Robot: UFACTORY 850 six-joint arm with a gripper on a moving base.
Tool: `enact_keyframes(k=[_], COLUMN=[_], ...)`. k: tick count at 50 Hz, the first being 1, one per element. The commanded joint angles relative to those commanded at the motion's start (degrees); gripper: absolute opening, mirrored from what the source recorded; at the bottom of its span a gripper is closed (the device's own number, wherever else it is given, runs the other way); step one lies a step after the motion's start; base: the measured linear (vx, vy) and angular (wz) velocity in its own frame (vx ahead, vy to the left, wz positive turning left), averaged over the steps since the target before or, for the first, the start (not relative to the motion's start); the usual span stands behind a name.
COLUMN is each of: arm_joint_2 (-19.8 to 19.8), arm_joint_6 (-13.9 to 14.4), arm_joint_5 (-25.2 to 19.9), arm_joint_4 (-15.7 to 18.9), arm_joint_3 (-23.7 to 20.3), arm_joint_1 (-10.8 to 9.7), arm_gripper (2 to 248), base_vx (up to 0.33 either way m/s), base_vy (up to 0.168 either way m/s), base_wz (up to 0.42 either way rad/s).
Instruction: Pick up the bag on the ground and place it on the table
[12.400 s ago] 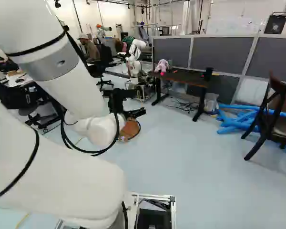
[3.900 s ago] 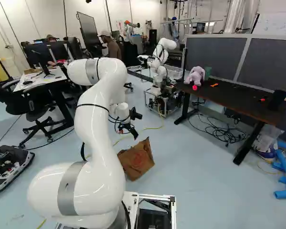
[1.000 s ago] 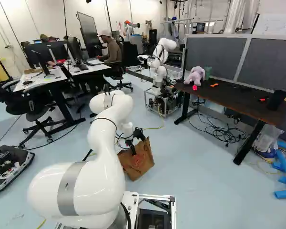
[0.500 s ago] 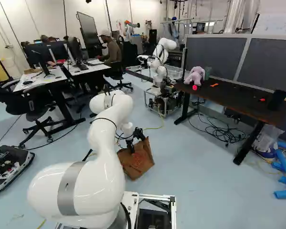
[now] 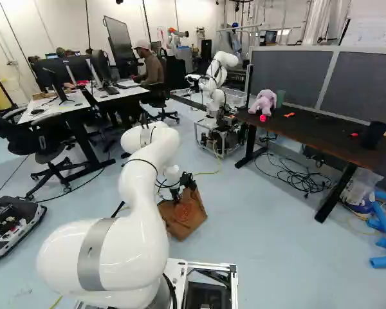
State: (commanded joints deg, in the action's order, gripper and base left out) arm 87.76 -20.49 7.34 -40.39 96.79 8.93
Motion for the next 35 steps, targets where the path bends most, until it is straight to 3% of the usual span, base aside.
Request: enact_keyframes(k=[16,35], arm_joint_2=[-0.51,-4.75], arm_joint_6=[0.00,0.00], arm_joint_5=[0.00,0.00], arm_joint_4=[0.00,0.00], arm_joint_3=[-0.49,-5.25], arm_joint_1=[0.00,0.15], arm_gripper=[27,27], base_vx=[0.000,0.000], base_vy=[0.000,0.000], base_wz=[0.000,0.000])
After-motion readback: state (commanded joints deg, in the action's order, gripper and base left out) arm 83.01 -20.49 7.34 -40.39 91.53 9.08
